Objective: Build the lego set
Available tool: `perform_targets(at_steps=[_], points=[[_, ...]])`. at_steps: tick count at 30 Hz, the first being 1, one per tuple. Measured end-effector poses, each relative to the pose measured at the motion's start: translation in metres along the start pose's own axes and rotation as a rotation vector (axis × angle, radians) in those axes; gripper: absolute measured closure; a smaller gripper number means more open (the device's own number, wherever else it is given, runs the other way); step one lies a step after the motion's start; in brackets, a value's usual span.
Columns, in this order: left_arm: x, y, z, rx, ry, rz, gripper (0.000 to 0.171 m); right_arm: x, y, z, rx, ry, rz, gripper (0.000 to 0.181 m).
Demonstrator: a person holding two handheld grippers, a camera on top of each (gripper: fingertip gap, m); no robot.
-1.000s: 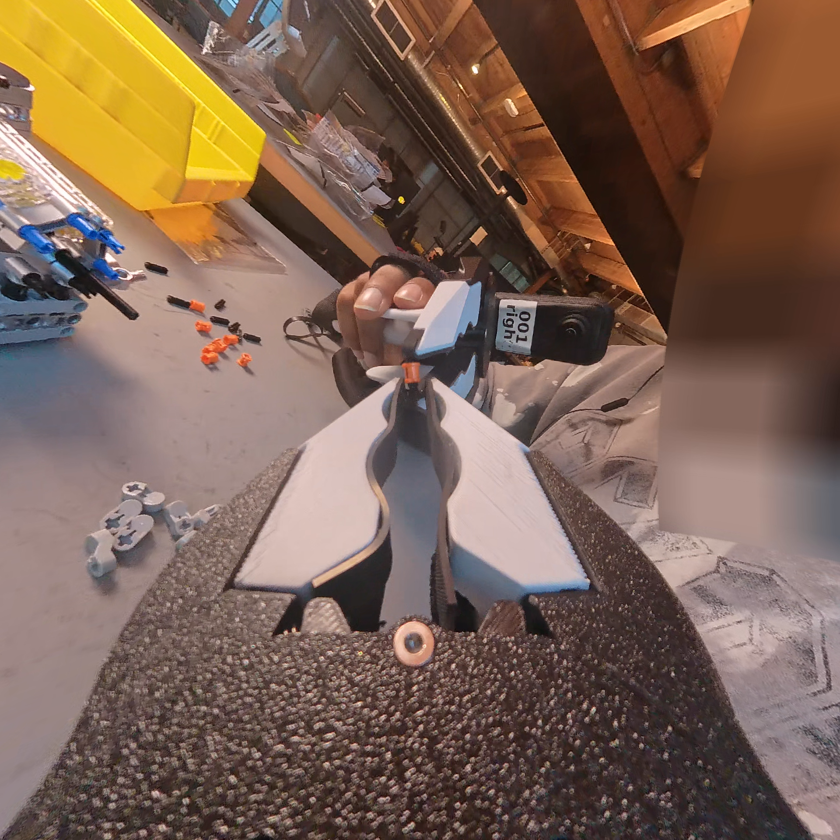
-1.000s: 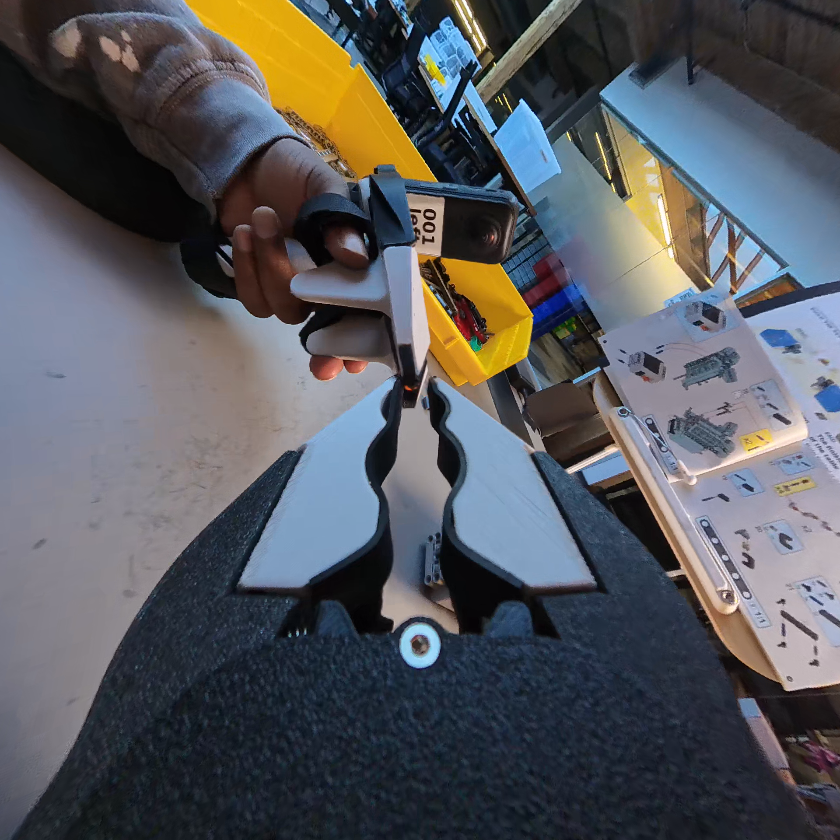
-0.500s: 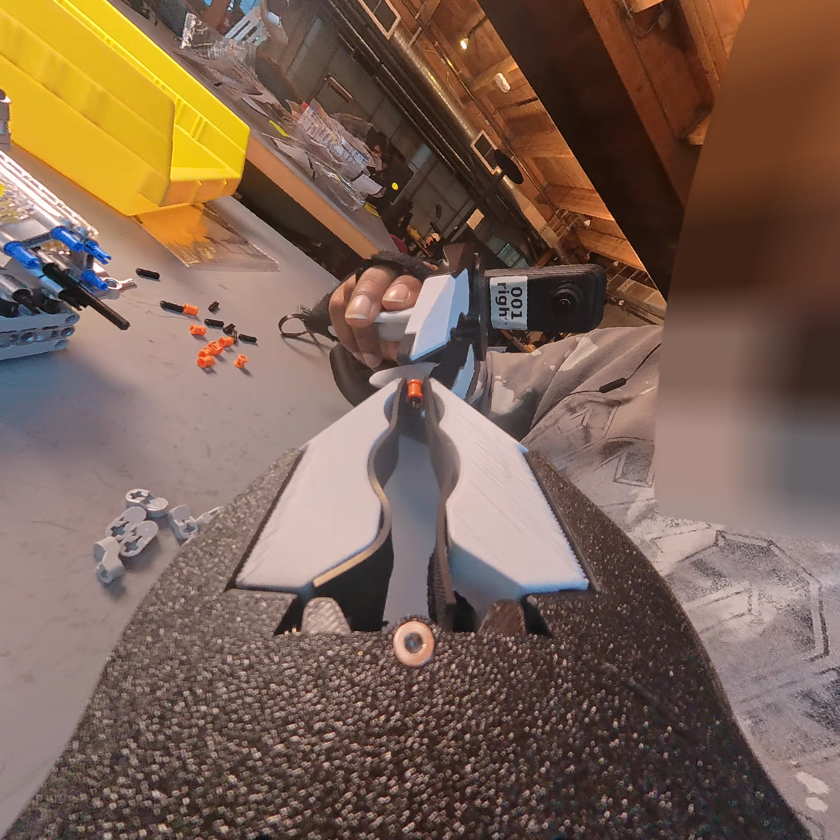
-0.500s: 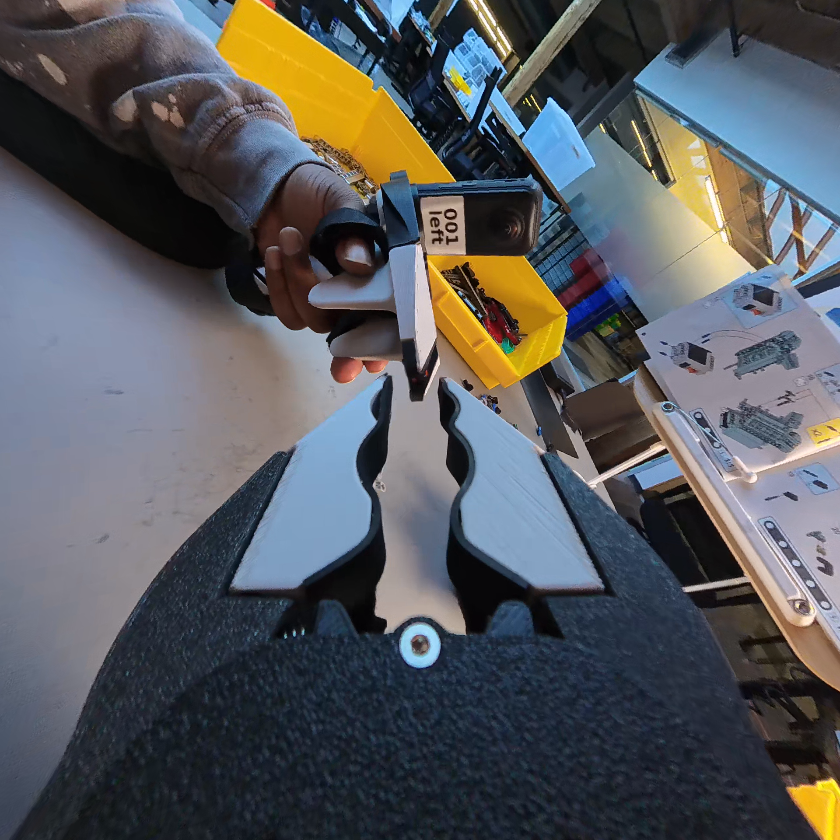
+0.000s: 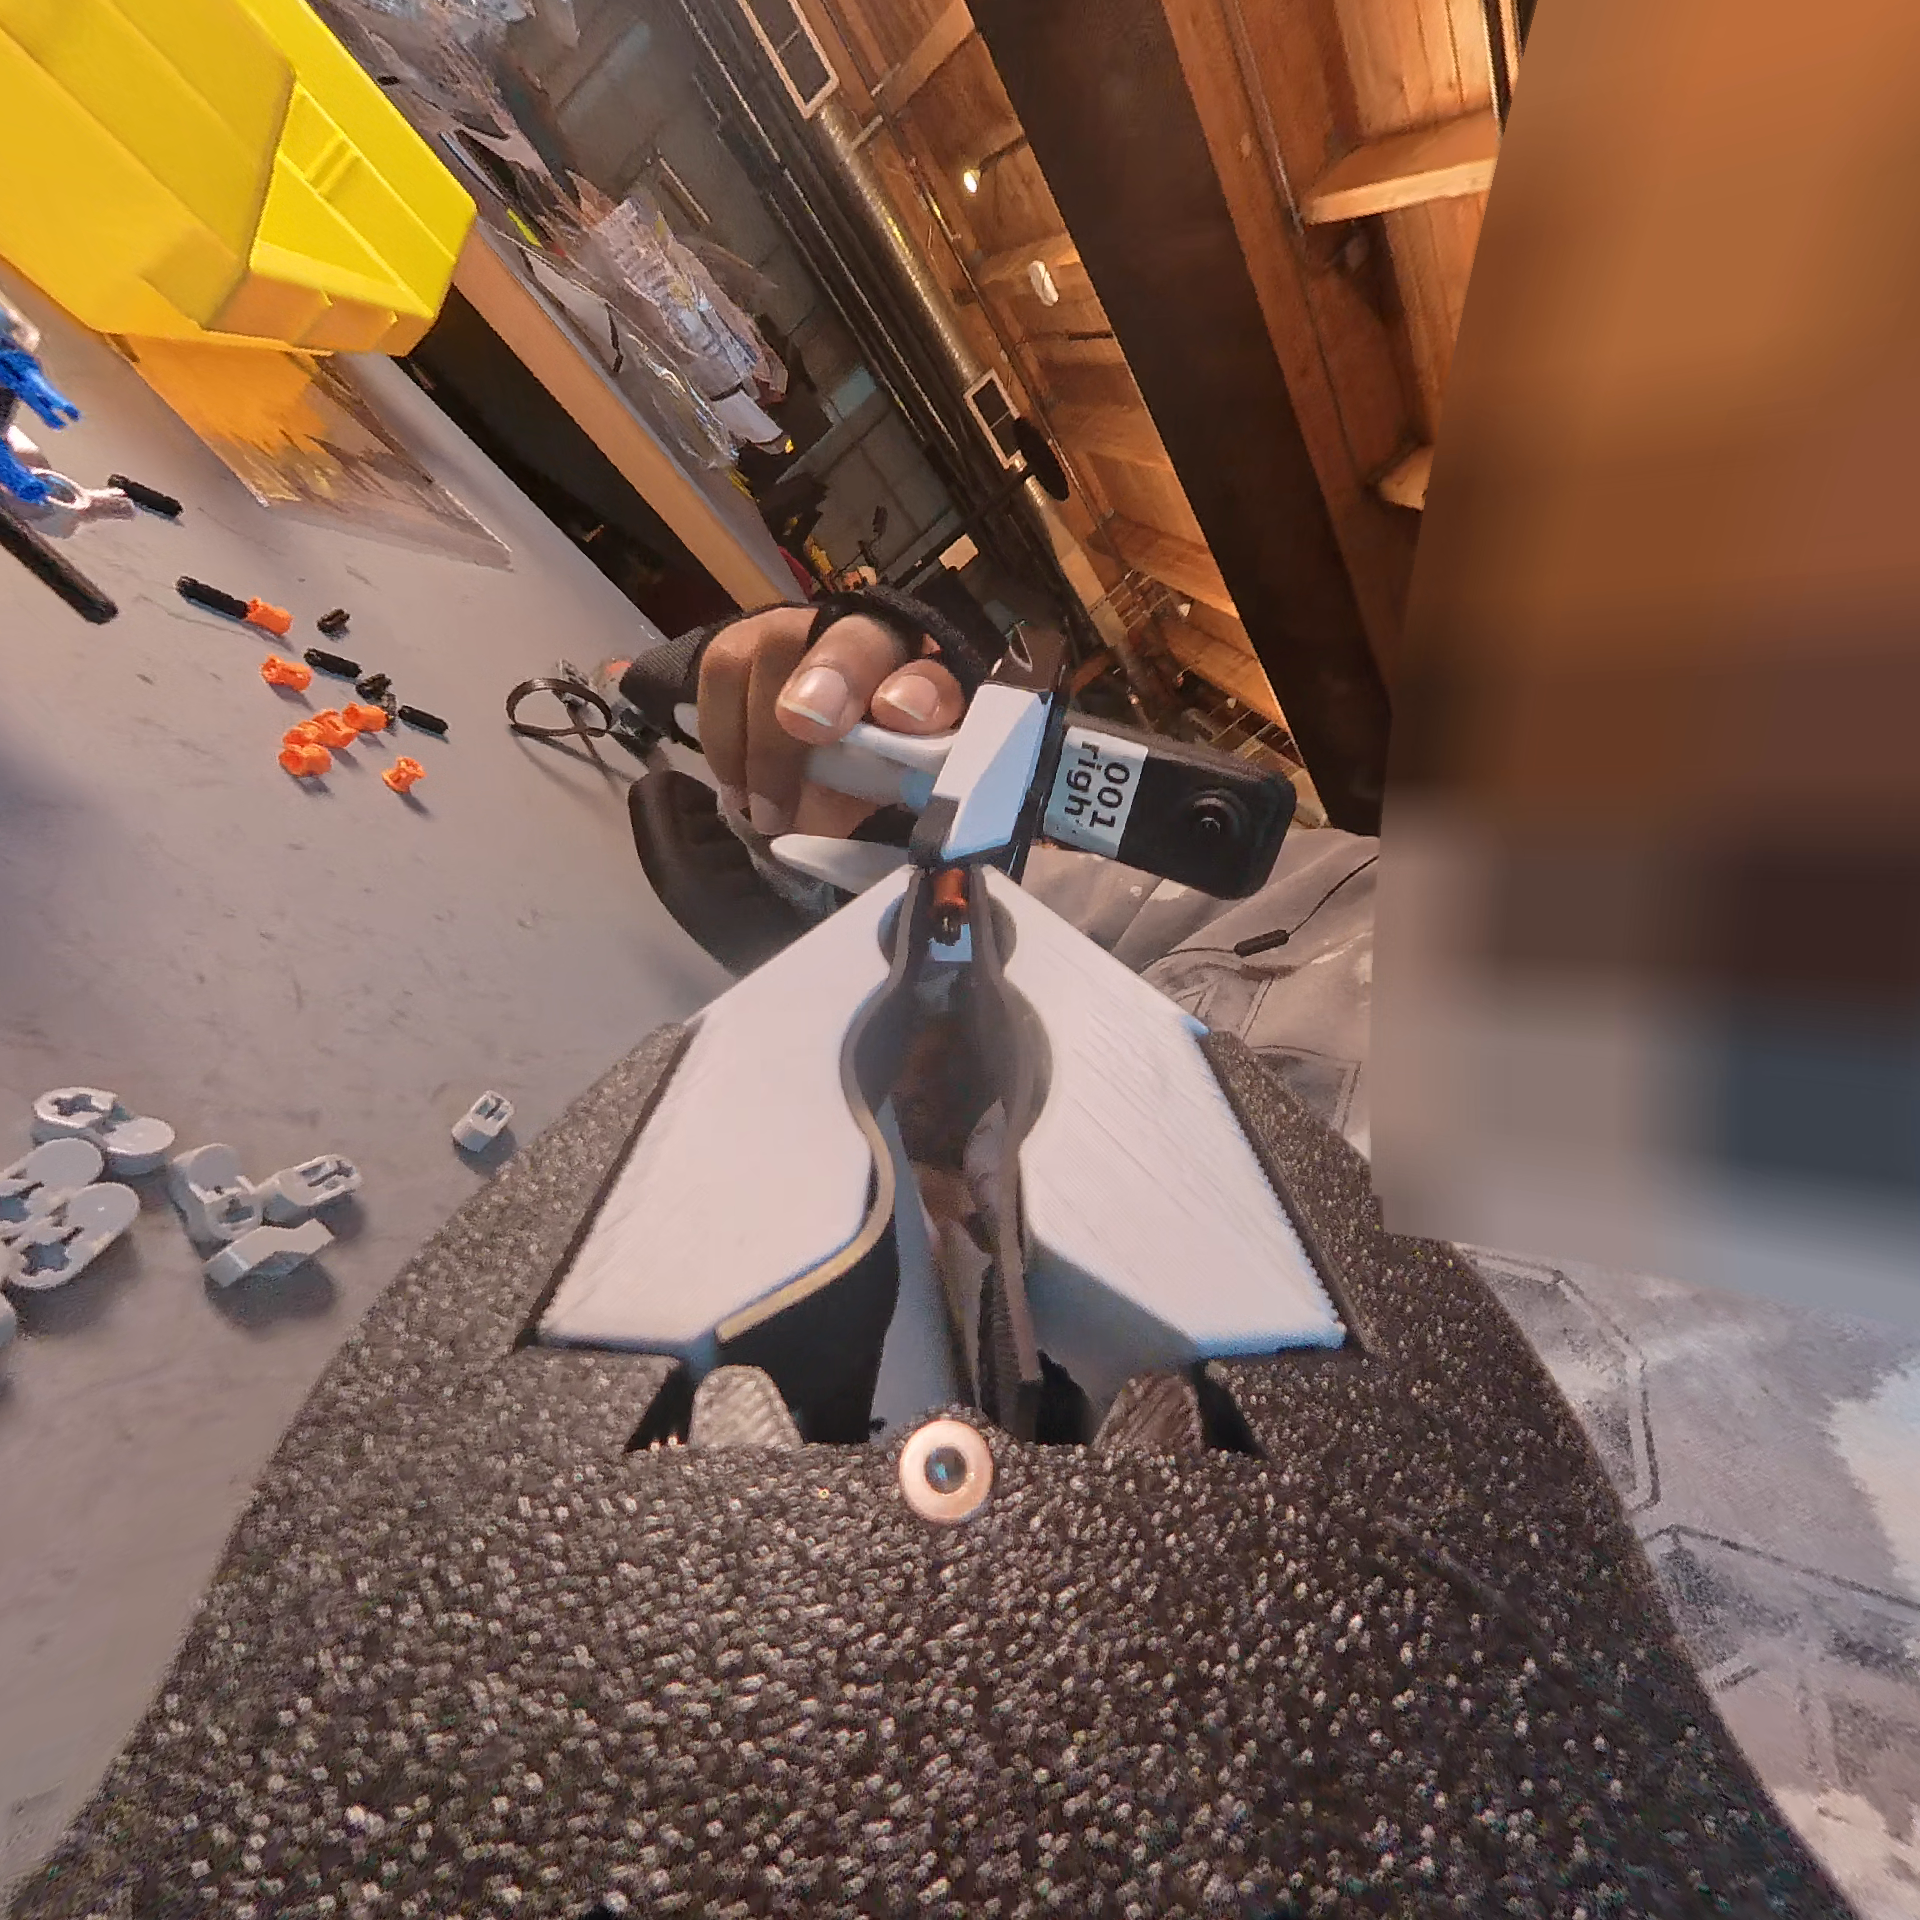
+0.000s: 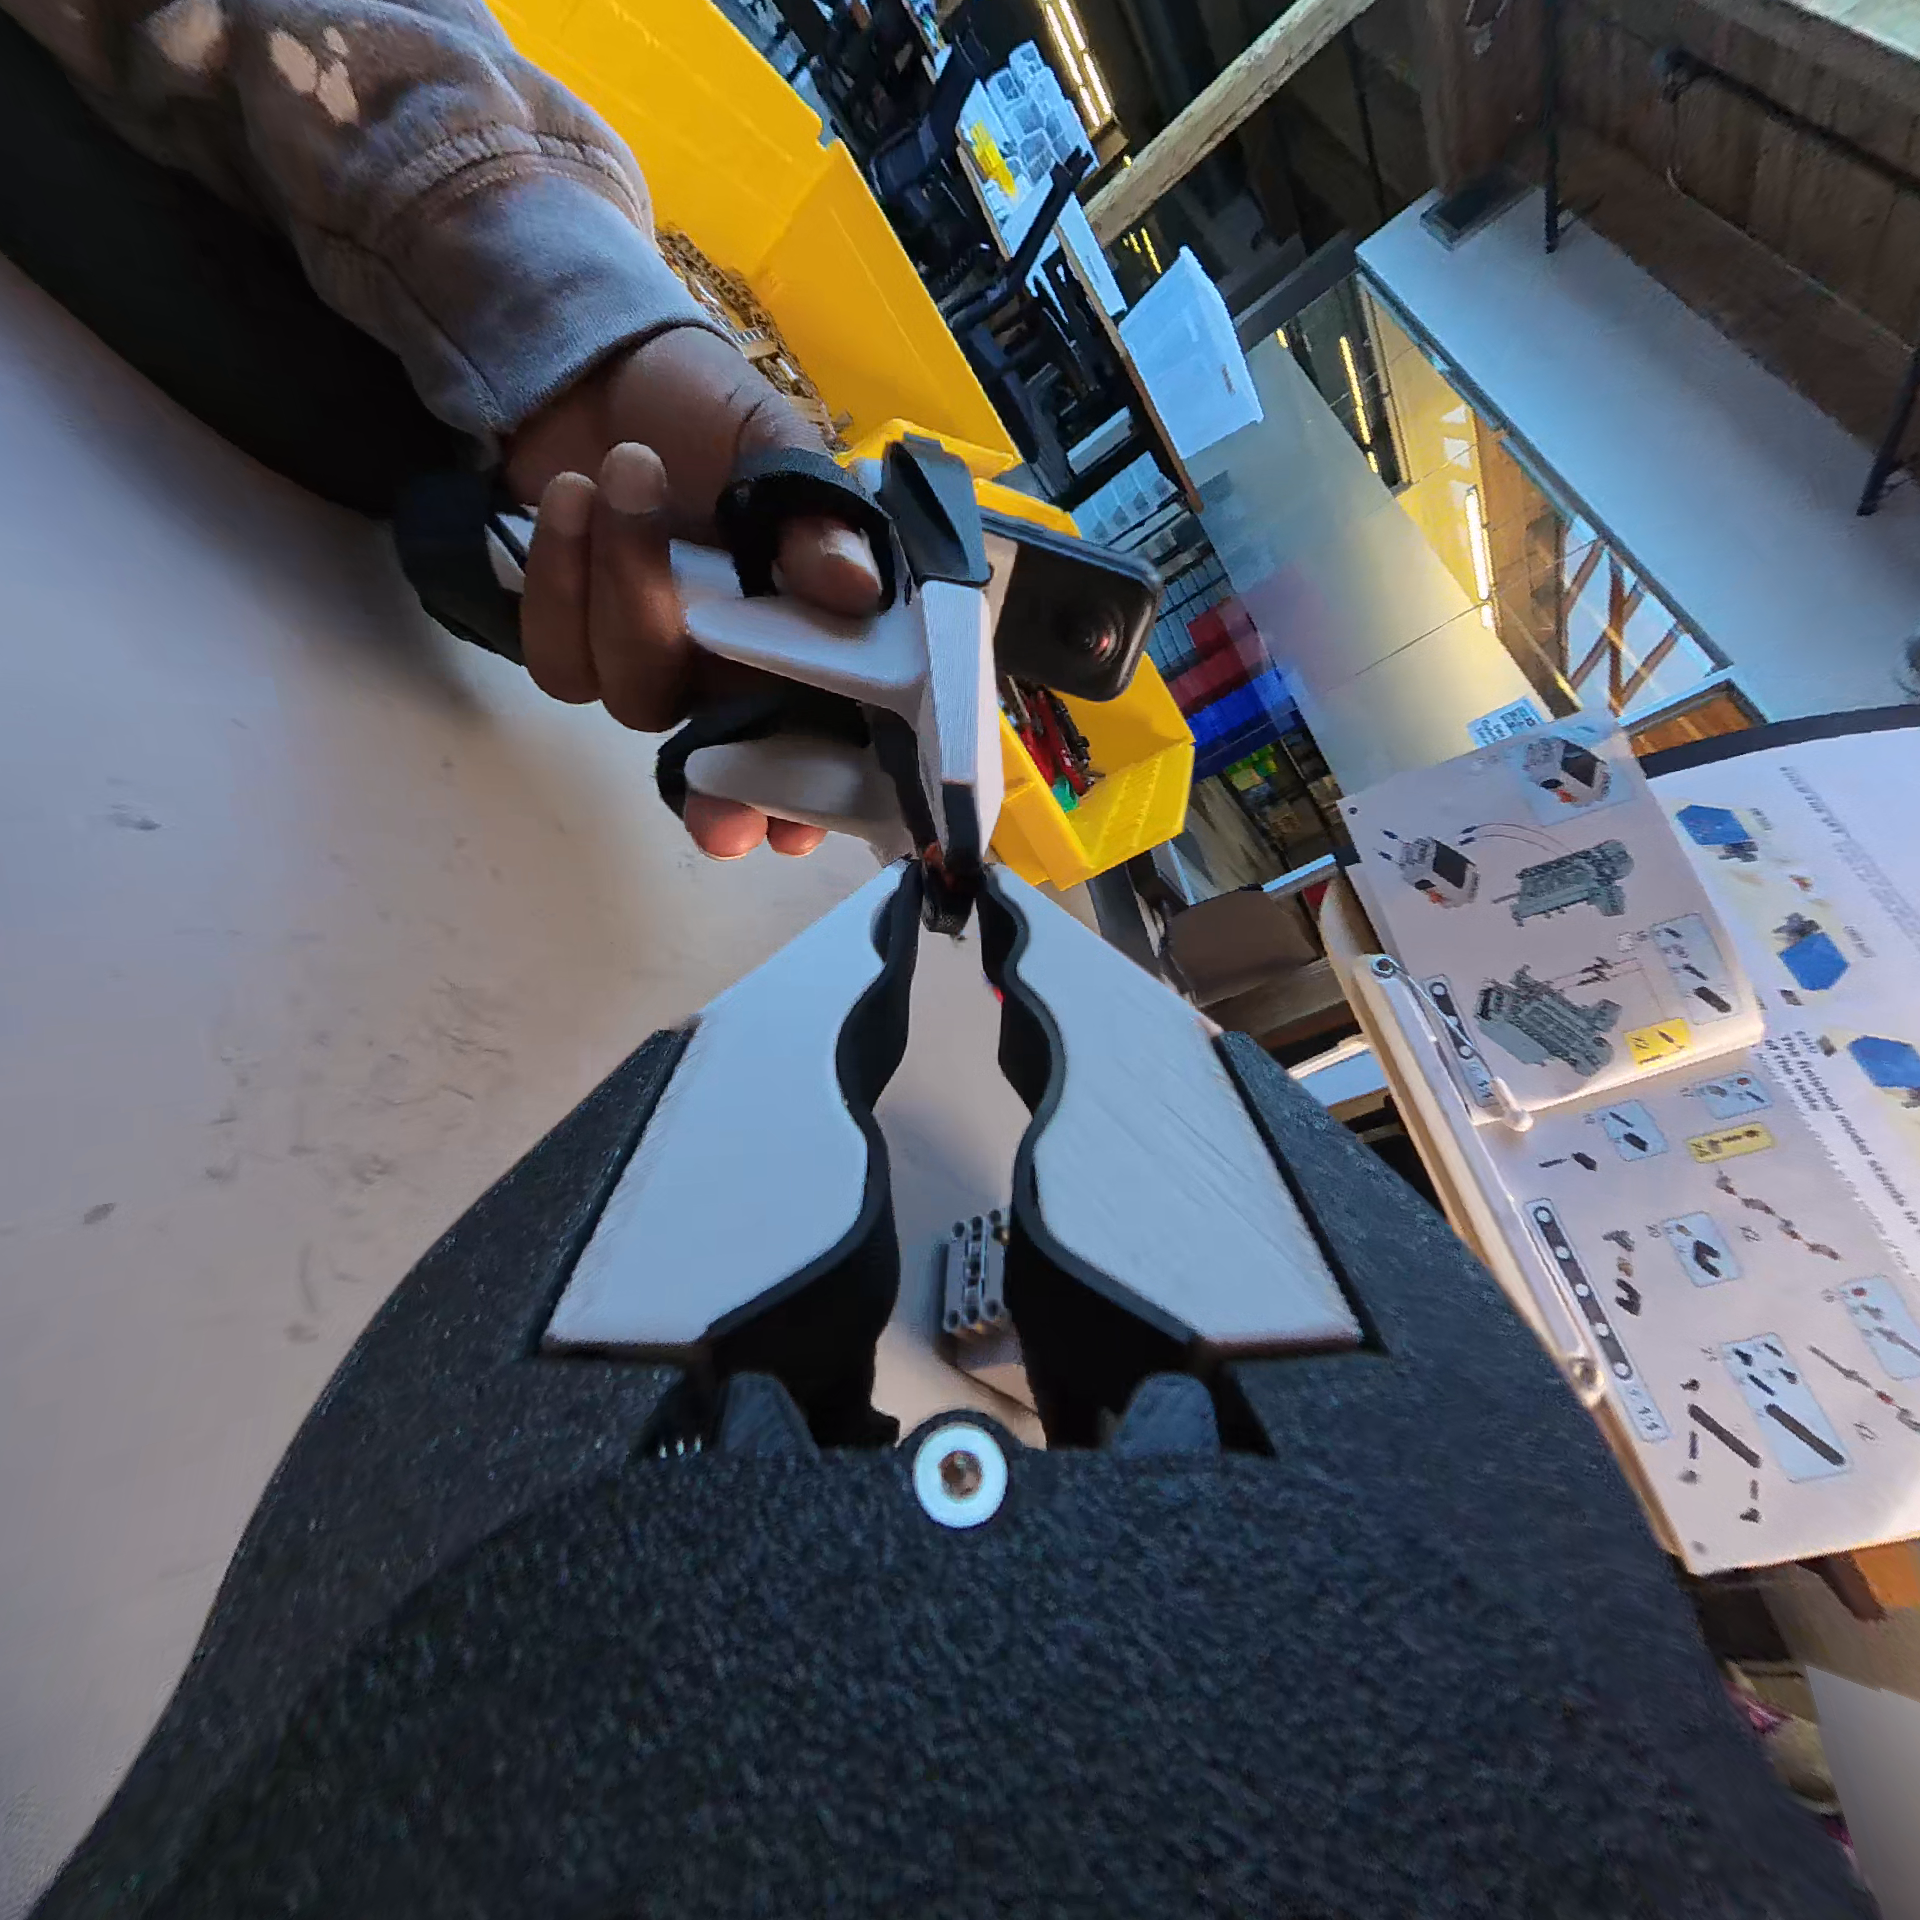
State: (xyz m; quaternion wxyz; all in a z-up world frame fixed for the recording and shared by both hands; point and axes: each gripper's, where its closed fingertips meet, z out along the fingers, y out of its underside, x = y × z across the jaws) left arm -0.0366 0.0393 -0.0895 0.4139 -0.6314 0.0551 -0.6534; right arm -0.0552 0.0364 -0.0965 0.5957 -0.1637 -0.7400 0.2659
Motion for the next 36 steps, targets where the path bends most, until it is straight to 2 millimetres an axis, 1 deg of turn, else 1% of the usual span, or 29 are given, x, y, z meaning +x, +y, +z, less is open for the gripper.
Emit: perform_targets(at_steps=[3,6,10,11,12,13,16,18,21,24,26,29,32,36], points=[[0.000,-0.005,0.001,0.042,0.014,-0.044,0.166,0.004,0.001,0.000,-0.008,0.040,-0.043,0.172],[-0.002,-0.008,0.002,0.074,0.003,-0.067,0.166,0.007,0.004,0.000,-0.011,0.057,-0.041,0.171],[-0.007,-0.015,0.000,0.129,-0.049,-0.049,0.164,0.010,0.011,0.002,-0.029,0.080,-0.035,0.173],[-0.009,-0.021,-0.002,0.164,-0.063,-0.061,0.159,0.012,0.011,0.001,-0.031,0.105,-0.054,0.181],[-0.011,-0.026,-0.005,0.196,-0.080,-0.072,0.141,0.013,0.011,0.001,-0.030,0.113,-0.069,0.181],[-0.014,-0.029,-0.009,0.207,-0.100,-0.058,0.138,0.012,0.013,0.002,-0.039,0.104,-0.060,0.181],[-0.017,-0.029,-0.010,0.200,-0.138,-0.022,0.143,0.013,0.012,0.002,-0.015,0.089,0.023,0.181],[-0.019,-0.031,-0.013,0.203,-0.164,0.002,0.143,0.015,0.019,0.001,-0.024,0.066,0.078,0.181],[-0.029,-0.041,-0.029,0.203,-0.309,0.142,0.143,0.016,0.029,-0.001,-0.027,0.017,0.210,0.181],[-0.027,-0.060,-0.049,0.248,-0.416,0.279,0.142,0.016,0.033,-0.002,-0.016,-0.011,0.289,0.181],[-0.027,-0.072,-0.062,0.299,-0.460,0.334,0.142,0.013,0.032,-0.001,-0.005,-0.037,0.331,0.181],[-0.033,-0.083,-0.077,0.365,-0.506,0.356,0.142,0.007,0.033,0.002,-0.004,-0.074,0.361,0.180],[-0.039,-0.085,-0.082,0.373,-0.524,0.353,0.142,0.001,0.034,0.003,-0.014,-0.098,0.358,0.179],[-0.039,-0.084,-0.080,0.341,-0.561,0.415,0.142,-0.003,0.035,0.004,-0.018,-0.120,0.368,0.178]])
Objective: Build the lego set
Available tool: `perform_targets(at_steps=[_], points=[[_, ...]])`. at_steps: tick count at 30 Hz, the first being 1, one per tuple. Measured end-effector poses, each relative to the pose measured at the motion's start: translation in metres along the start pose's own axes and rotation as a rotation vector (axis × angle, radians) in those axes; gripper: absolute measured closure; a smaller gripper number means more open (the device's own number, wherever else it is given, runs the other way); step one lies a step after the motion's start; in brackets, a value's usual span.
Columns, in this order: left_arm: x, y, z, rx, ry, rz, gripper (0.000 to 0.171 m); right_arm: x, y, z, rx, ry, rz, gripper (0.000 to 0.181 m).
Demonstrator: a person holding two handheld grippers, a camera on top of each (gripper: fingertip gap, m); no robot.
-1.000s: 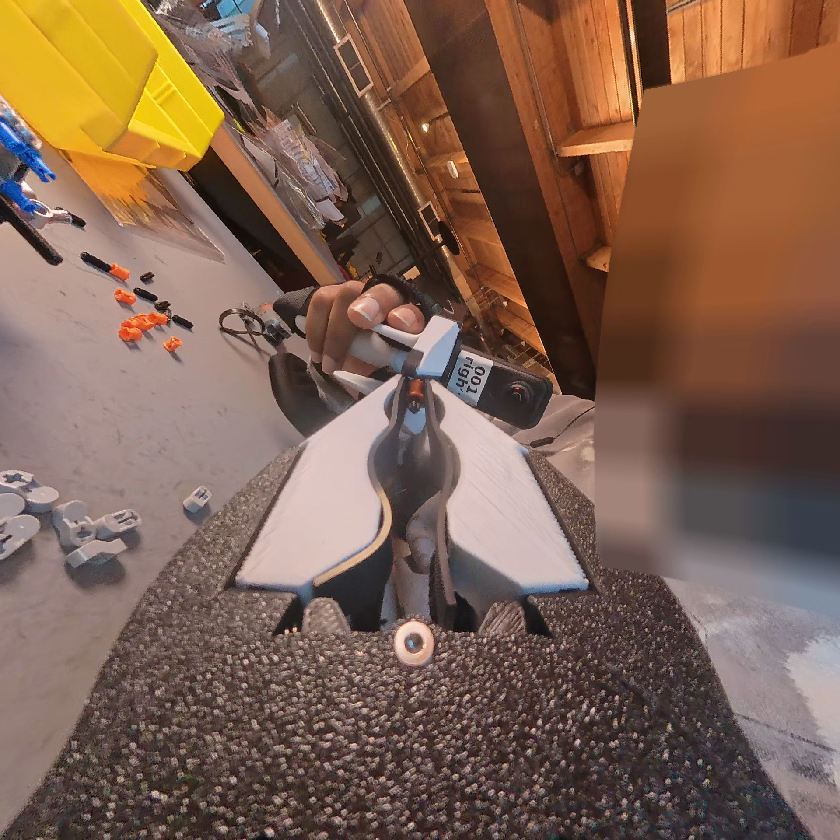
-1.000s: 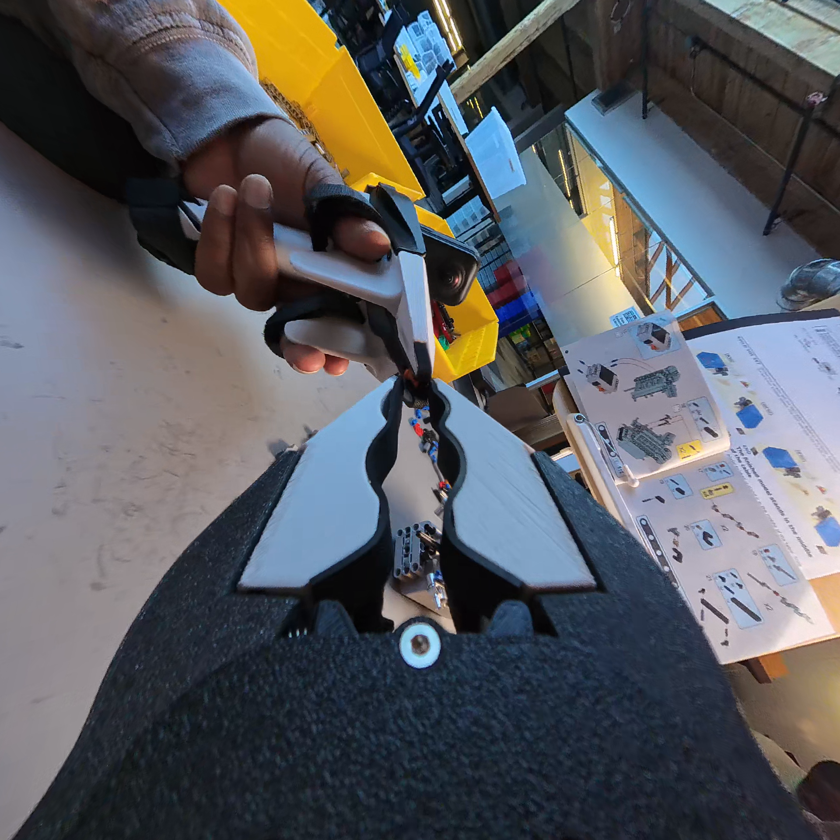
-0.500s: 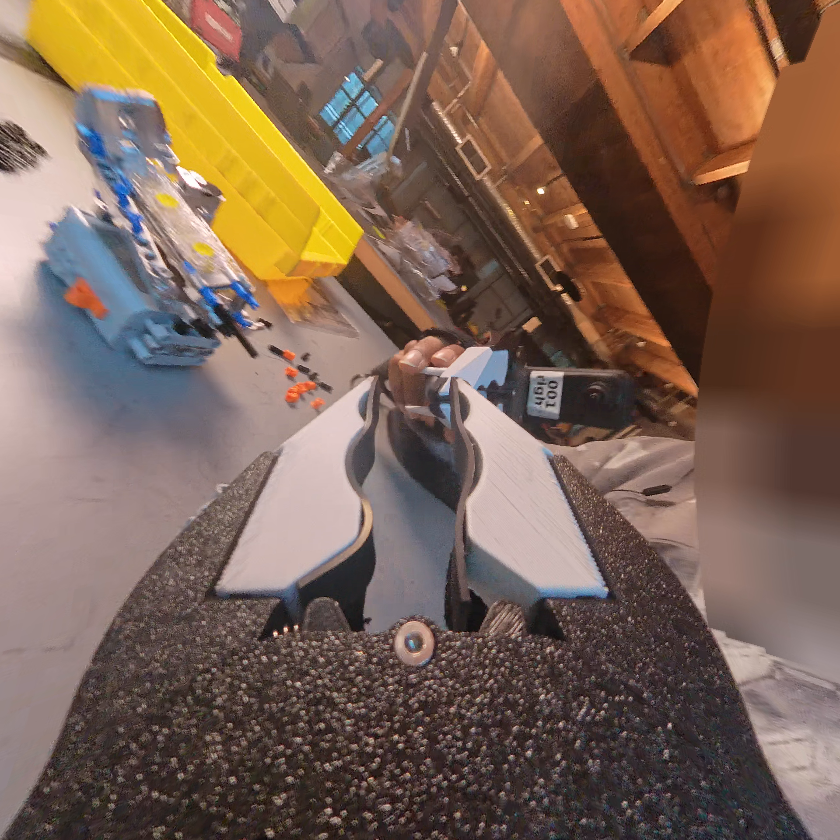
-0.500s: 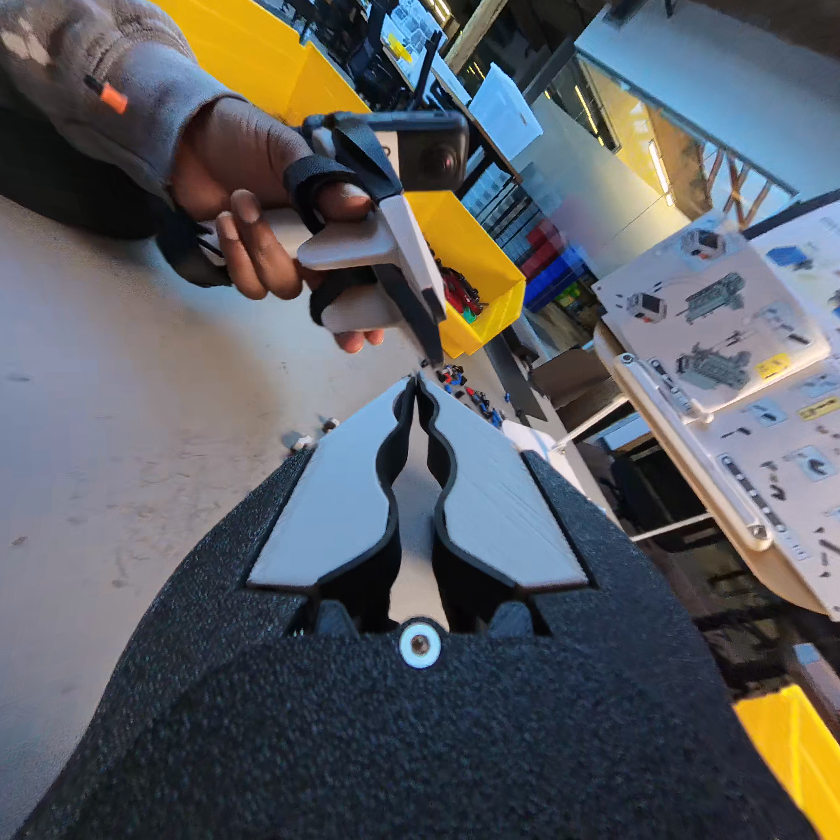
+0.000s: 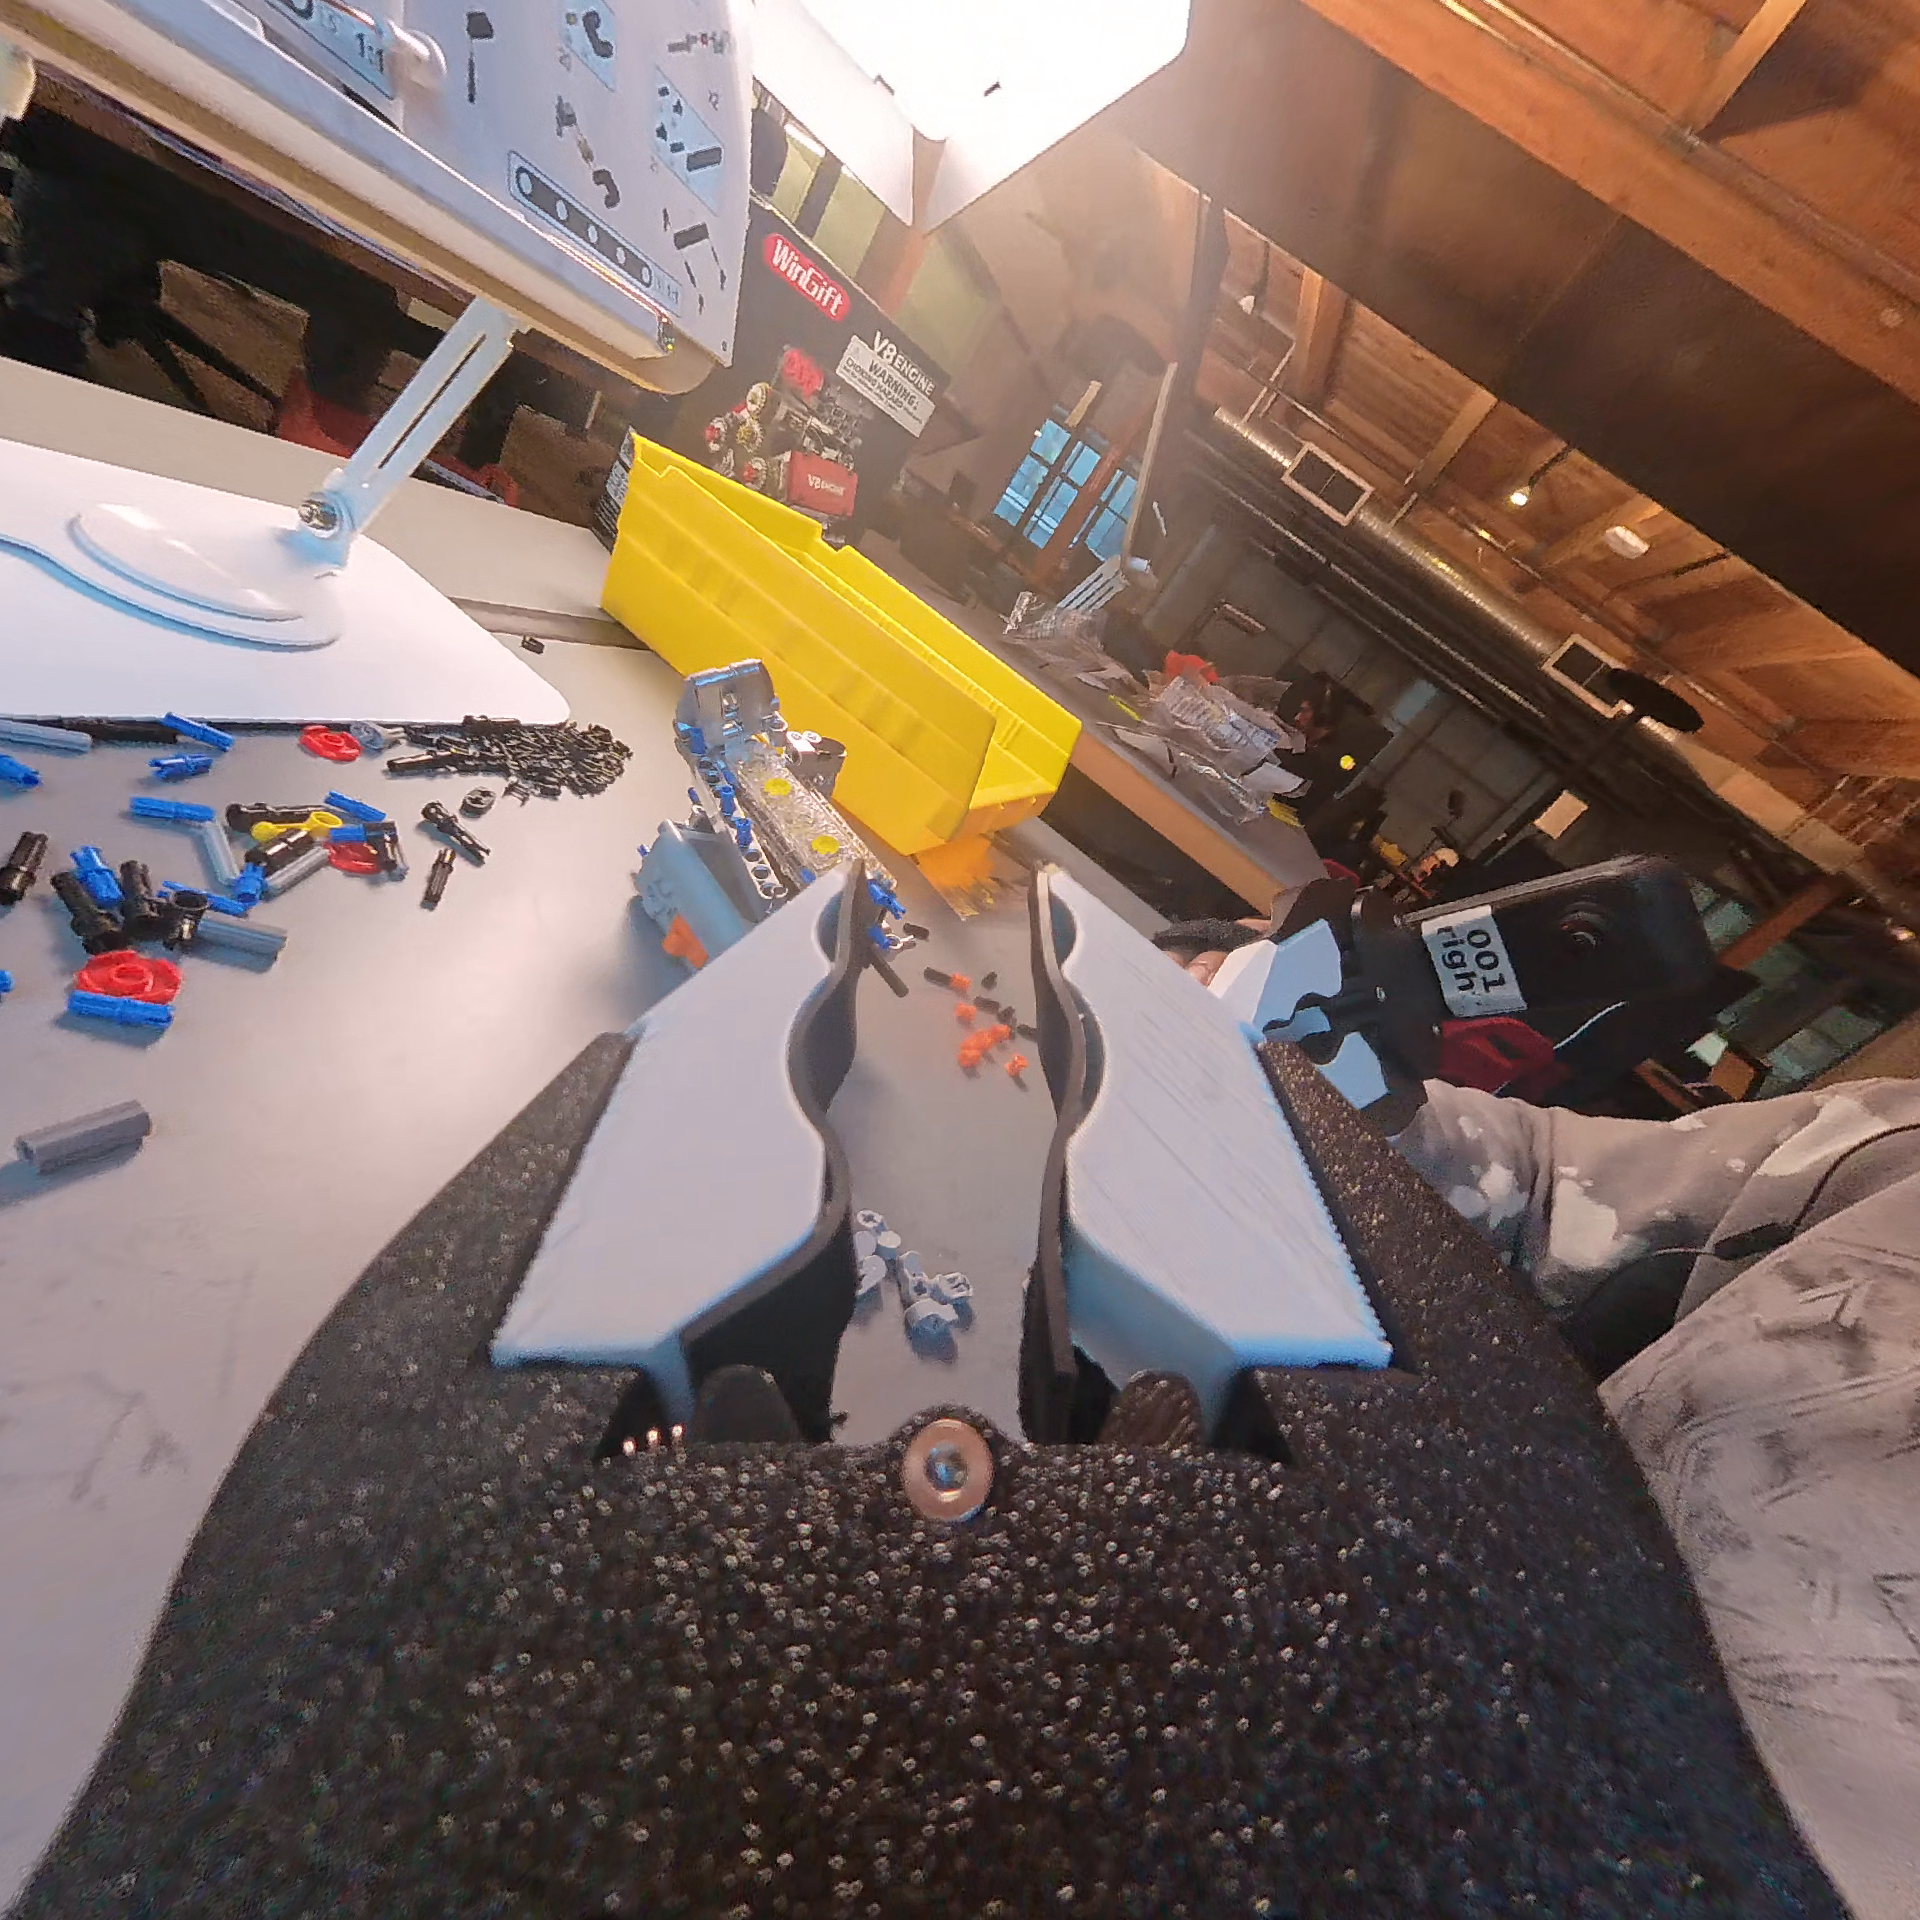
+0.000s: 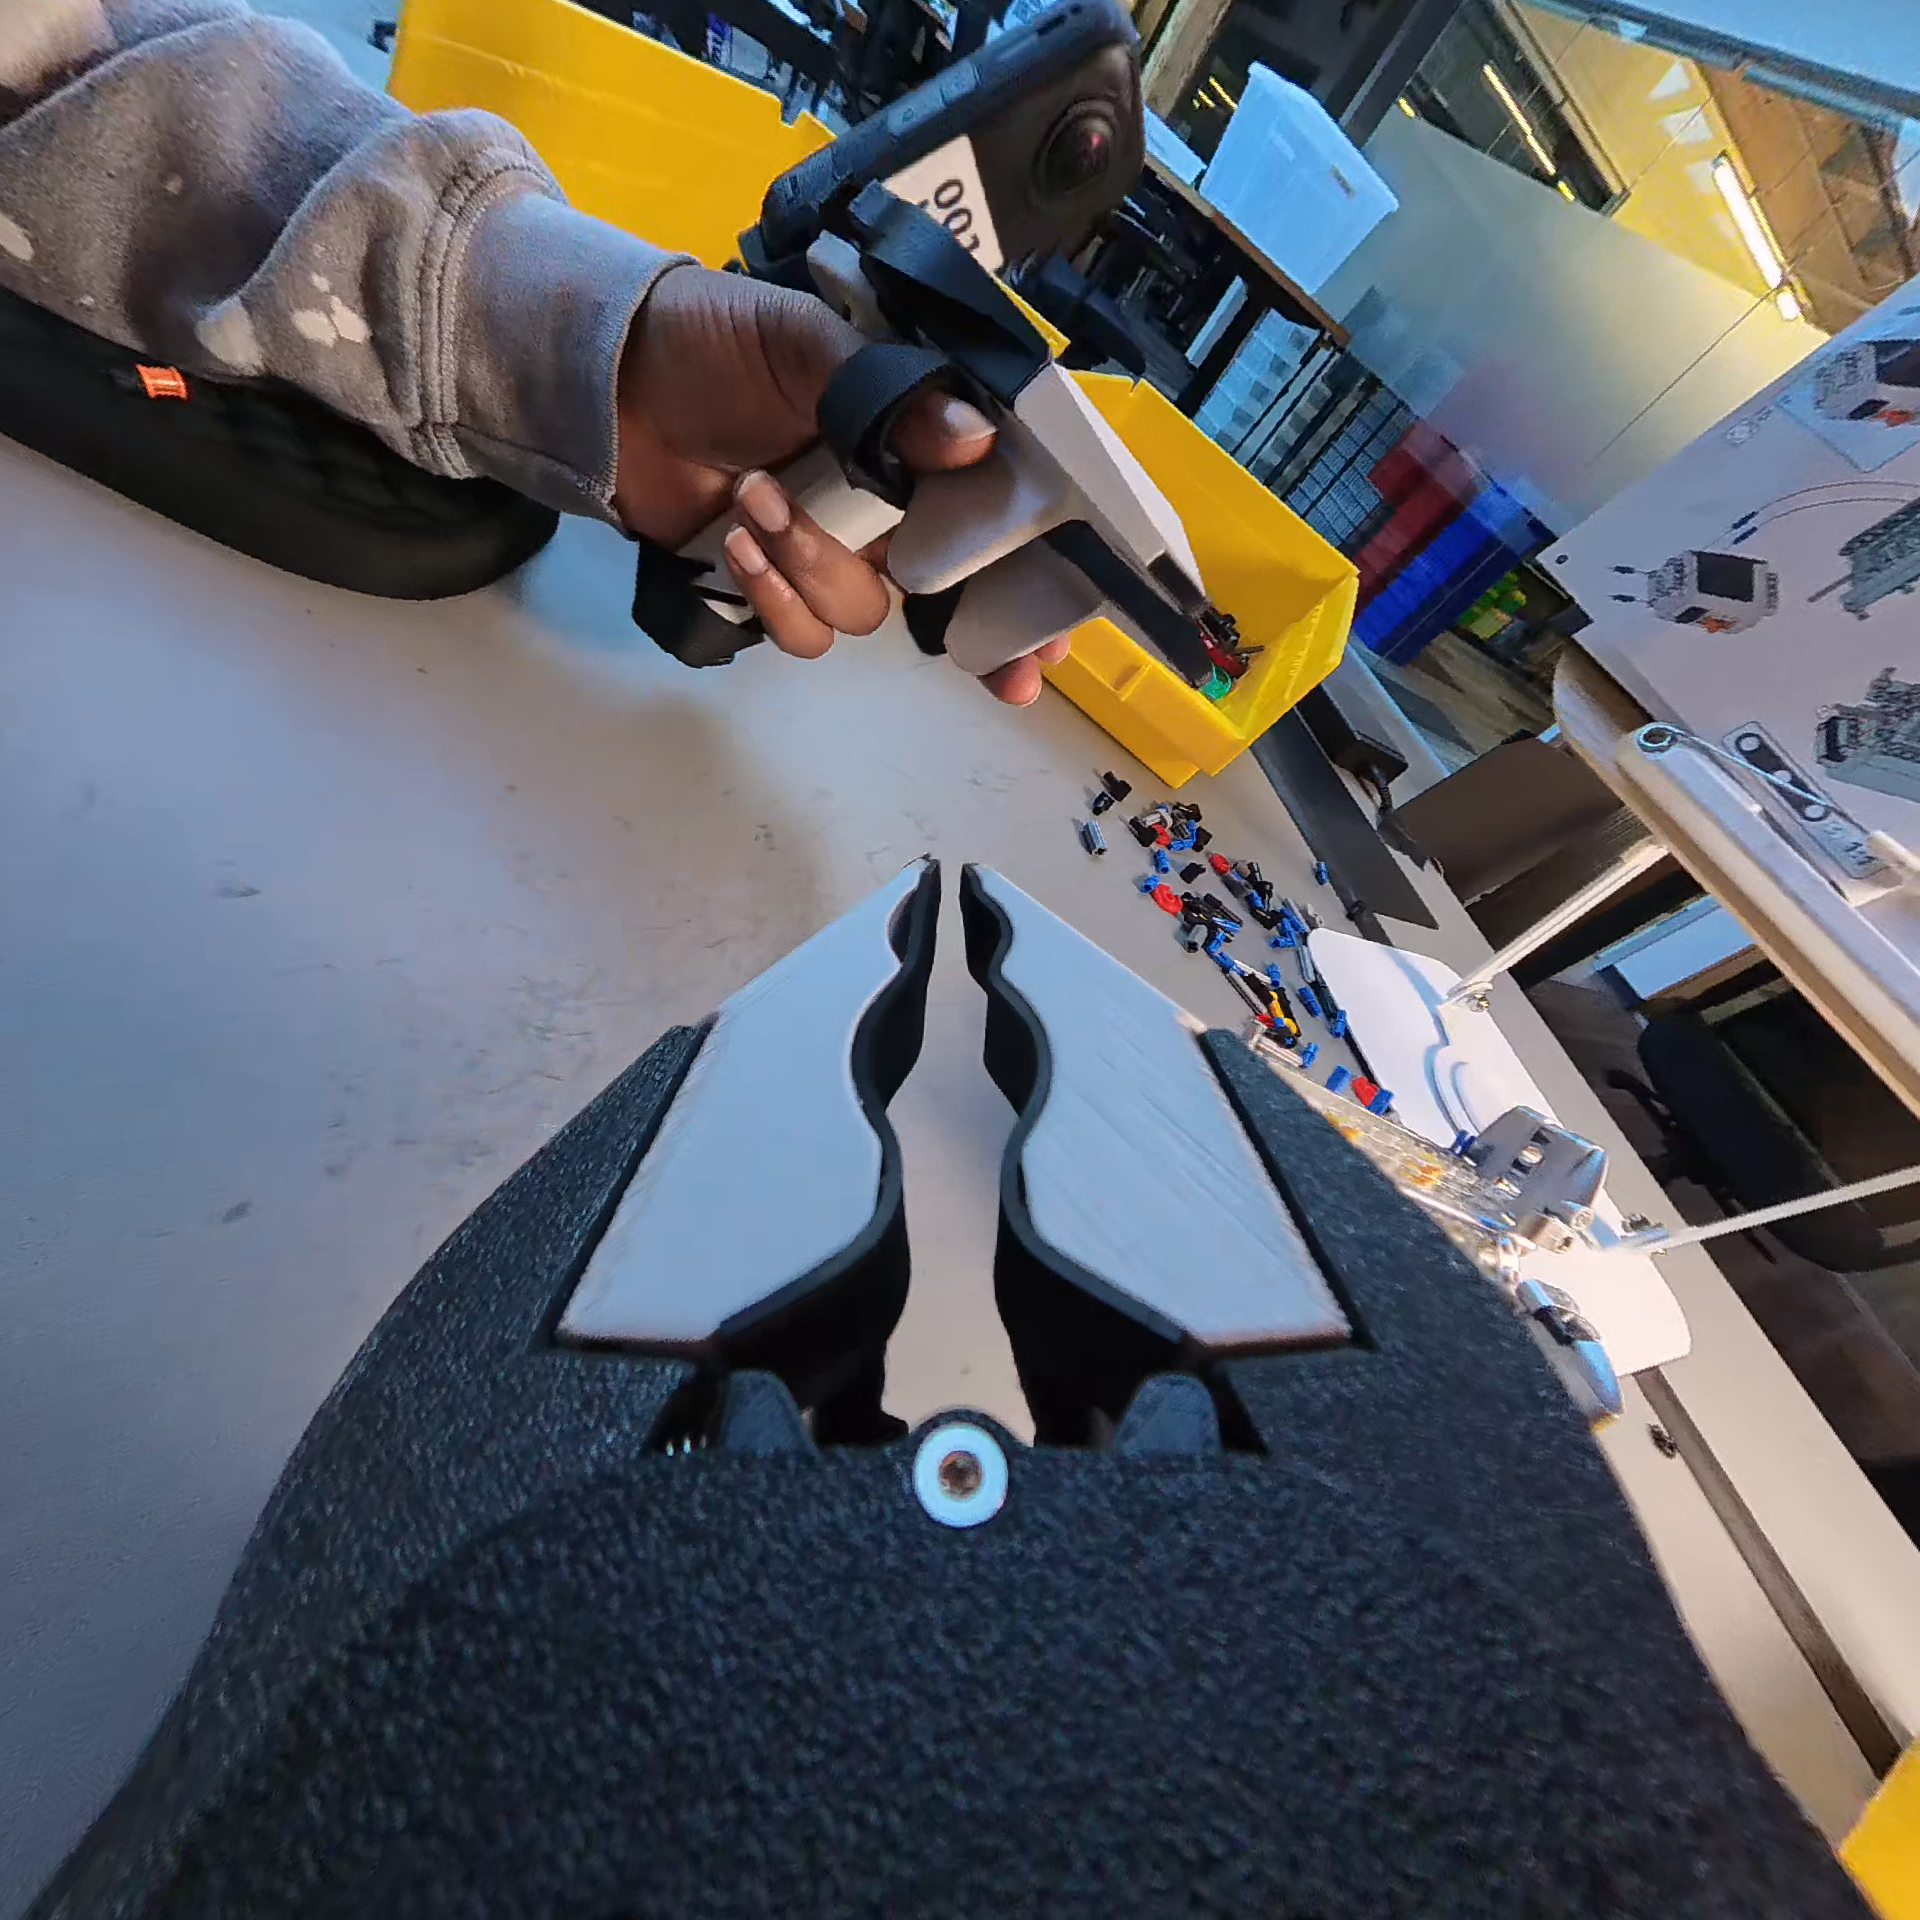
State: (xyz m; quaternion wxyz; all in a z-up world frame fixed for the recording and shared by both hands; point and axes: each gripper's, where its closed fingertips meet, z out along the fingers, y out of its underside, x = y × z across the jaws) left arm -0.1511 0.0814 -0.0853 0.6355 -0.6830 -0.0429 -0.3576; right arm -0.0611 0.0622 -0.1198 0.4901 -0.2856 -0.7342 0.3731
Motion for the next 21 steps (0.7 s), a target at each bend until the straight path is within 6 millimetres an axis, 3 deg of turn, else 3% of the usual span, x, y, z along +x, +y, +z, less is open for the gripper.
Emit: perform_targets(at_steps=[4,7,10,12,14,16,19,21], points=[[0.004,-0.001,0.000,-0.003,0.007,0.045,0.142,-0.003,0.003,0.002,0.002,-0.027,0.041,0.177],[0.013,-0.017,-0.006,-0.002,0.004,0.148,0.140,-0.004,0.004,0.004,-0.007,-0.034,0.043,0.177],[0.041,-0.047,-0.029,-0.036,-0.030,0.340,0.135,-0.002,0.007,0.002,-0.015,-0.029,0.041,0.177],[0.054,-0.049,-0.053,-0.145,-0.141,0.481,0.135,0.002,0.011,-0.001,-0.032,-0.016,0.045,0.177],[0.054,-0.026,-0.087,-0.330,-0.320,0.595,0.134,0.010,0.011,-0.007,-0.033,0.013,0.066,0.177],[0.049,0.012,-0.128,-0.506,-0.497,0.613,0.134,0.018,0.011,-0.013,-0.022,0.030,0.114,0.177],[0.056,0.089,-0.181,-0.679,-0.633,0.430,0.135,0.028,0.015,-0.018,-0.014,0.051,0.183,0.177],[0.068,0.128,-0.204,-0.720,-0.693,0.307,0.142,0.031,0.017,-0.019,-0.015,0.059,0.217,0.177]])
